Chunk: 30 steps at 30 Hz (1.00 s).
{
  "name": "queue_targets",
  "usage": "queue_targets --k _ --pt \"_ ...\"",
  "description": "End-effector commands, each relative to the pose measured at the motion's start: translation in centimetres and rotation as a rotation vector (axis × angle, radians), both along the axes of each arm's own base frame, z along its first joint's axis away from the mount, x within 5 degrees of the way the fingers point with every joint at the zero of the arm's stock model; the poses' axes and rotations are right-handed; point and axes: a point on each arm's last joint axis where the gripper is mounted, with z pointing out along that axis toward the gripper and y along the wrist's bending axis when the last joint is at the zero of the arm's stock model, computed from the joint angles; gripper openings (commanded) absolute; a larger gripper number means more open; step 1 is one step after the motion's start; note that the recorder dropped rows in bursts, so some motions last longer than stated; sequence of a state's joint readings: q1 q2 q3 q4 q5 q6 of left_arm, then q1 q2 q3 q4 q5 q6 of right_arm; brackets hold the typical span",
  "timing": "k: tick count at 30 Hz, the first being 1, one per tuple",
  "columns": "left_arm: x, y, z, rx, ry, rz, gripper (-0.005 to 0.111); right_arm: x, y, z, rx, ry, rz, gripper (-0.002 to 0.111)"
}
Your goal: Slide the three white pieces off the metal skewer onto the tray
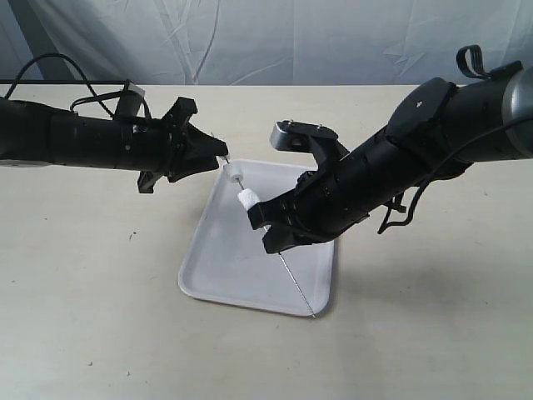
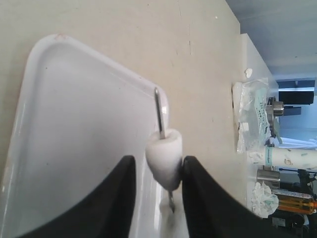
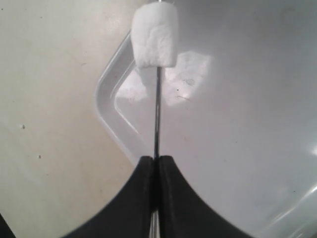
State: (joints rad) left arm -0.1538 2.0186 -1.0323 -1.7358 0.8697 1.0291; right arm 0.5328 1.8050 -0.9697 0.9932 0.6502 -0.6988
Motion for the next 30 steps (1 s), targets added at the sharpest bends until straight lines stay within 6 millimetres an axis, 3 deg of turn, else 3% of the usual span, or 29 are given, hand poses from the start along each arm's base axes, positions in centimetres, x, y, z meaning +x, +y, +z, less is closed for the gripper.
queue_targets --k 1,30 --pt "0.05 -0.26 0.18 -0.012 -0.003 -0.003 0.031 -0.01 0.01 0.12 0.004 -0.004 0.011 -0.001" --pt "0.91 -0.11 0.57 0.02 -0.031 0.027 0.02 -0.2 0.05 -0.08 0.004 0.018 0.028 -0.001"
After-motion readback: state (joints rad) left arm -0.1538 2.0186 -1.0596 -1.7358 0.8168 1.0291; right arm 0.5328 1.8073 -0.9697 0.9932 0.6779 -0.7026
